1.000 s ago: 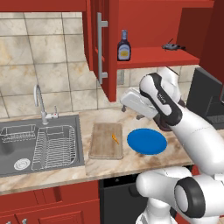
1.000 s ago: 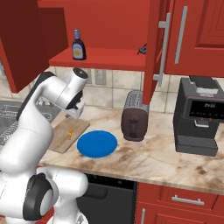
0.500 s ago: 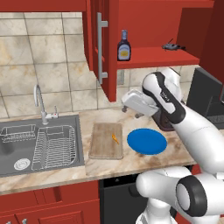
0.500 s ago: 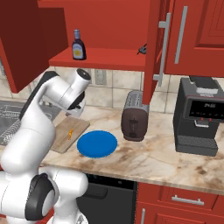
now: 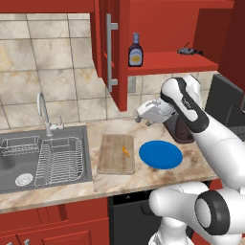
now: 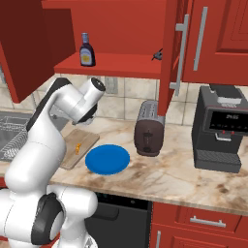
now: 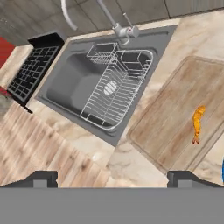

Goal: Pick the shrimp from the plate and place it on the cutting board. Then pick the condiment bottle from the cabinet and place it next to the cutting board.

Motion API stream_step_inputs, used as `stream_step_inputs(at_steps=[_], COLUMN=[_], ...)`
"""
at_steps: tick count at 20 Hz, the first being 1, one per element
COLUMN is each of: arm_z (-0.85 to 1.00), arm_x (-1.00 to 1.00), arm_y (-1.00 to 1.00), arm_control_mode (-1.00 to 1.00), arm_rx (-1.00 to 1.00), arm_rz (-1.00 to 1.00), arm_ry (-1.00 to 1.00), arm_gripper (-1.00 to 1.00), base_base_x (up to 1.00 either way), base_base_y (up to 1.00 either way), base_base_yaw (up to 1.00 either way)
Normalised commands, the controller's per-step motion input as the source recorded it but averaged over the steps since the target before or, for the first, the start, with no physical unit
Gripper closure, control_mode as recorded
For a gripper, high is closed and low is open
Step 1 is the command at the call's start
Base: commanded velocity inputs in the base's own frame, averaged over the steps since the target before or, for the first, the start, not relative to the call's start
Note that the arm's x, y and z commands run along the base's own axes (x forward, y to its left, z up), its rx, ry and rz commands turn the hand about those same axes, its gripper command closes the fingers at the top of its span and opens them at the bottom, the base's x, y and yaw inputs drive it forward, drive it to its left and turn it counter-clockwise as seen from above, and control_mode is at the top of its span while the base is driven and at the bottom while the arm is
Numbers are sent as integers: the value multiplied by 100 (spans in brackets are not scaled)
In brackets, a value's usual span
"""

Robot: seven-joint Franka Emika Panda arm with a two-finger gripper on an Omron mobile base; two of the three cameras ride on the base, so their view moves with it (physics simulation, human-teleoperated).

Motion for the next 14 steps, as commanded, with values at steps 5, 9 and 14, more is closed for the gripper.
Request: stream_step_inputs(at_steps=[5, 9, 14], arm_z=[0, 0, 0], arm_x=[0, 0, 0], arm_y=[0, 0, 0], arm_control_mode=[-100, -100, -100], arm_rx=[0, 0, 0], arm_rz=[26, 21, 21], arm_ry=[-28, -34, -36], arm_gripper=[-100, -100, -100], base_base_x=[0, 0, 0], base_base_y=[0, 0, 0], base_base_yaw=[0, 0, 0])
